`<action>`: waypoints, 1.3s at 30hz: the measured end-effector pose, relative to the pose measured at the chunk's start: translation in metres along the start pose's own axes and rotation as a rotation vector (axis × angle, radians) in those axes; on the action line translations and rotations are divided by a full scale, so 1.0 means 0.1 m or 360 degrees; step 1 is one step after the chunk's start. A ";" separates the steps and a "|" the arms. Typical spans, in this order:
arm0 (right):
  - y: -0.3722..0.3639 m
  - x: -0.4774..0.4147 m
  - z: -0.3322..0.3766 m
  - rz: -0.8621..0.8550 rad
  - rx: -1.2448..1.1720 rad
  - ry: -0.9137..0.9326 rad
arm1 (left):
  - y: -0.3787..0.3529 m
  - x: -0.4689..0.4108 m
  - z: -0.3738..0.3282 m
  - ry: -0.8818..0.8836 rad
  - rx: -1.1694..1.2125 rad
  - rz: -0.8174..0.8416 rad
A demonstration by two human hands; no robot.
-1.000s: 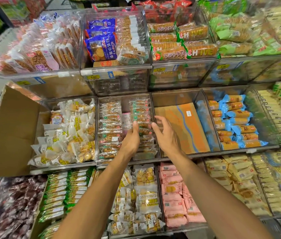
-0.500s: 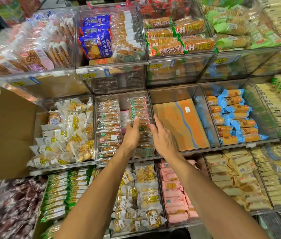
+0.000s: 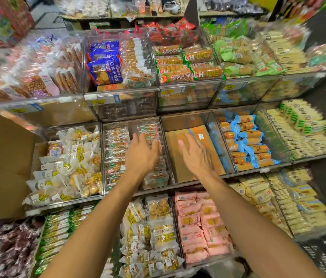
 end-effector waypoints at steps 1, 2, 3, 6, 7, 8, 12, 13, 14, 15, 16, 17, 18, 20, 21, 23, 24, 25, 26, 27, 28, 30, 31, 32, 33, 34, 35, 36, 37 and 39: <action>0.14 -0.03 -0.03 -0.0037 0.0001 -0.0007 | 0.06 -0.03 -0.03 0.0032 -0.0063 0.0071; 0.28 -0.06 -0.06 -0.0069 -0.0013 -0.0015 | 0.10 -0.04 -0.07 0.0080 -0.0081 0.0179; 0.42 -0.07 -0.09 -0.0101 -0.0035 -0.0025 | 0.06 -0.06 -0.09 0.0090 -0.0062 0.0288; 0.74 -0.03 -0.18 -0.0196 -0.0008 -0.0019 | -0.09 -0.02 0.02 0.0231 0.0264 0.0362; 0.81 0.01 -0.22 -0.0208 0.0010 -0.0017 | -0.17 -0.01 0.06 0.0268 0.0350 0.0352; 0.84 0.05 -0.26 -0.0207 0.0015 -0.0012 | -0.24 -0.01 0.10 0.0281 0.0364 0.0336; 0.80 0.20 -0.36 -0.0089 0.0046 -0.0024 | -0.36 0.00 0.14 0.0432 0.0453 0.0271; 0.78 0.22 -0.35 -0.0065 0.0047 -0.0011 | -0.36 0.03 0.13 0.0466 0.0571 0.0270; 0.76 0.23 -0.32 -0.0047 0.0033 0.0004 | -0.34 0.07 0.11 0.0496 0.0706 0.0252; 0.75 0.25 -0.29 -0.0023 0.0014 0.0011 | -0.34 0.13 0.09 0.0526 0.0798 0.0275; 0.73 0.25 -0.25 0.0001 0.0002 0.0024 | -0.37 0.18 0.07 0.0552 0.0906 0.0293; 0.71 0.26 -0.20 0.0025 0.0007 0.0038 | -0.37 0.23 0.04 0.0569 0.0960 0.0292; 0.68 0.26 -0.17 0.0049 0.0021 0.0058 | -0.38 0.26 0.03 0.0552 0.1003 0.0273; 0.62 0.27 -0.10 0.0088 0.0049 0.0084 | -0.40 0.30 0.07 0.0517 0.0991 0.0267; 0.59 0.27 -0.07 0.0108 0.0066 0.0080 | -0.38 0.32 0.08 0.0494 0.0976 0.0266; 0.54 0.26 0.00 0.0136 0.0109 0.0080 | -0.46 0.21 0.27 0.0516 0.0937 0.0261; 0.52 0.26 0.03 0.0146 0.0128 0.0095 | -0.51 0.12 0.39 0.0495 0.0924 0.0247; 0.51 0.25 0.07 0.0150 0.0145 0.0113 | -0.55 0.05 0.48 0.0488 0.0803 0.0235; 0.51 0.25 0.10 0.0152 0.0160 0.0127 | -0.49 0.08 0.46 0.0480 0.0630 0.0243; 0.52 0.25 0.13 0.0159 0.0182 0.0134 | -0.35 0.14 0.33 0.0415 0.0422 0.0192; 0.53 0.25 0.15 0.0160 0.0212 0.0140 | -0.23 0.18 0.19 0.0315 0.0173 0.0143; 0.61 0.24 0.16 0.0144 0.0284 0.0137 | -0.03 0.25 -0.18 0.0030 -0.0201 0.0023; 0.67 0.23 0.15 0.0129 0.0322 0.0128 | 0.06 0.30 -0.37 -0.0074 -0.0309 0.0015; 0.74 0.22 0.13 0.0110 0.0362 0.0117 | 0.12 0.31 -0.53 -0.0179 -0.0395 -0.0012; 0.84 0.23 0.11 0.0087 0.0399 0.0105 | 0.18 0.32 -0.68 -0.0264 -0.0515 -0.0043; 0.94 0.23 0.07 0.0064 0.0432 0.0088 | 0.21 0.31 -0.83 -0.0356 -0.0652 -0.0092; 1.07 0.25 0.02 0.0039 0.0463 0.0070 | 0.22 0.32 -0.98 -0.0441 -0.0801 -0.0115; 1.21 0.26 -0.04 0.0013 0.0490 0.0052 | 0.22 0.33 -1.14 -0.0525 -0.0935 -0.0158; 1.35 0.29 -0.10 -0.0017 0.0514 0.0037 | 0.21 0.35 -1.30 -0.0583 -0.1030 -0.0189; 1.67 0.35 -0.24 -0.0087 0.0522 -0.0011 | 0.14 0.39 -1.63 -0.0704 -0.1121 -0.0223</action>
Point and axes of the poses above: each hand's wrist, its own x-axis away from the middle knuckle, its own y-axis out of the back of the hand, z = x × y, the point moved 7 cm from there along -x, towards the middle knuckle, and after that the axes turned 6 degrees about -x, right-handed, at the moved point
